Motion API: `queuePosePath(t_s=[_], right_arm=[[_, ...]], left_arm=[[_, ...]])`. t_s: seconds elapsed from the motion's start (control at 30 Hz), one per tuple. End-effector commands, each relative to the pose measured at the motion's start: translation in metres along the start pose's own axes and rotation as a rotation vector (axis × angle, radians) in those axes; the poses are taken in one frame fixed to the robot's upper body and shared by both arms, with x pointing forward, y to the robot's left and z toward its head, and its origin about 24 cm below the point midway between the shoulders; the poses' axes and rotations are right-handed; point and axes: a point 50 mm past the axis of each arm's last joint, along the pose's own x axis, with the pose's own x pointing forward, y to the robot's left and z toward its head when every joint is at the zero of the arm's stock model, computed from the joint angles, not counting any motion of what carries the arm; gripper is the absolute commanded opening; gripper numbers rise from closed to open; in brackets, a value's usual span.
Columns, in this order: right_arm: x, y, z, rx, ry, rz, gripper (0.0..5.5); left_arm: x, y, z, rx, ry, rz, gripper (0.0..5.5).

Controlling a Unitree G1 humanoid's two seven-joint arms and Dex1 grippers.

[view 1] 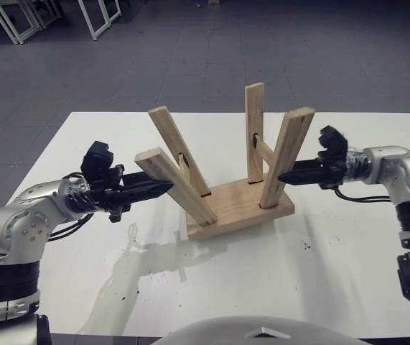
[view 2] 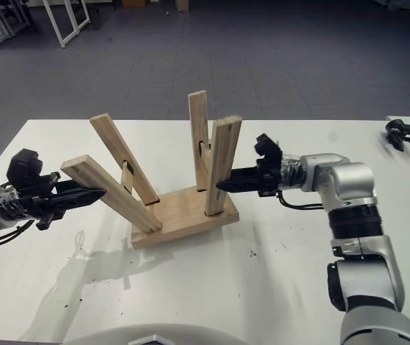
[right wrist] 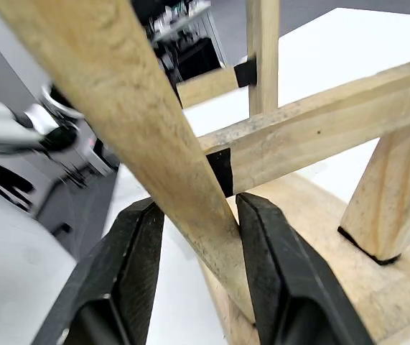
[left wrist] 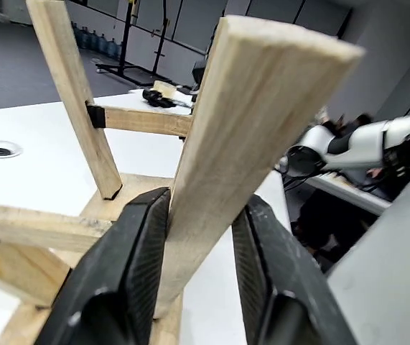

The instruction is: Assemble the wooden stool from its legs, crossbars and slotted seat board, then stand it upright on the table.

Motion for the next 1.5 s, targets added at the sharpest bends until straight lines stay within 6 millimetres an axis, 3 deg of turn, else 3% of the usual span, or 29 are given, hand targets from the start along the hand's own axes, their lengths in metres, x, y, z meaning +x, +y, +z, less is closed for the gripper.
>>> queuePosePath(t_s=[0.03,0.07,0.17,0.23,0.33,0.5,0.67,0.83,0.93,1.0,1.07,1.1,1.2,1.27,1.5], right_arm=[[-0.003,0.016,0.032,0.239,-0.095,0.107,1.55],[0.0,0.015,0.032,0.344,-0.088,0.114,1.55],[0.011,0.004,0.031,0.53,-0.063,0.089,2.22],[0.018,-0.007,0.028,0.554,-0.033,0.048,2.62],[0.019,-0.021,0.027,0.578,-0.052,0.003,2.94],[0.01,-0.037,0.019,0.595,-0.098,-0.064,2.94],[0.001,-0.048,0.007,0.598,-0.131,-0.136,2.94],[-0.025,-0.054,0.001,0.461,-0.142,-0.294,2.94],[-0.057,-0.05,-0.008,0.386,-0.121,-0.407,2.94],[-0.074,-0.046,-0.017,0.285,-0.039,-0.477,2.94],[-0.082,-0.042,-0.03,0.201,0.053,-0.522,2.94],[-0.082,-0.042,-0.038,0.166,0.107,-0.539,2.94],[-0.074,-0.04,-0.065,0.081,0.28,-0.565,2.94],[-0.07,-0.039,-0.077,-0.014,0.398,-0.574,2.94],[-0.049,-0.027,-0.086,-0.194,0.491,-0.467,2.94]], left_arm=[[0.013,0.0,-0.006,-0.222,0.071,-0.027,1.31],[0.019,0.006,-0.01,-0.293,0.121,-0.015,1.54],[0.032,0.024,-0.021,-0.473,0.184,-0.005,1.99],[0.033,0.039,-0.029,-0.564,0.169,0.041,2.34],[0.029,0.051,-0.035,-0.647,0.102,0.08,2.37],[0.026,0.054,-0.035,-0.678,0.019,0.075,2.37],[0.015,0.055,-0.027,-0.678,-0.065,0.105,2.37],[-0.021,0.049,-0.009,-0.647,-0.144,0.213,2.37],[-0.055,0.027,-0.003,-0.601,-0.147,0.308,2.37],[-0.065,0.001,-0.008,-0.523,-0.07,0.345,2.37],[-0.055,-0.019,-0.023,-0.397,0.051,0.347,2.37],[-0.047,-0.022,-0.039,-0.305,0.171,0.393,2.37],[-0.019,-0.039,-0.084,-0.068,0.466,0.373,2.37],[-0.009,-0.047,-0.099,0.047,0.546,0.359,2.37],[0.011,-0.053,-0.11,0.289,0.577,0.347,2.37]])
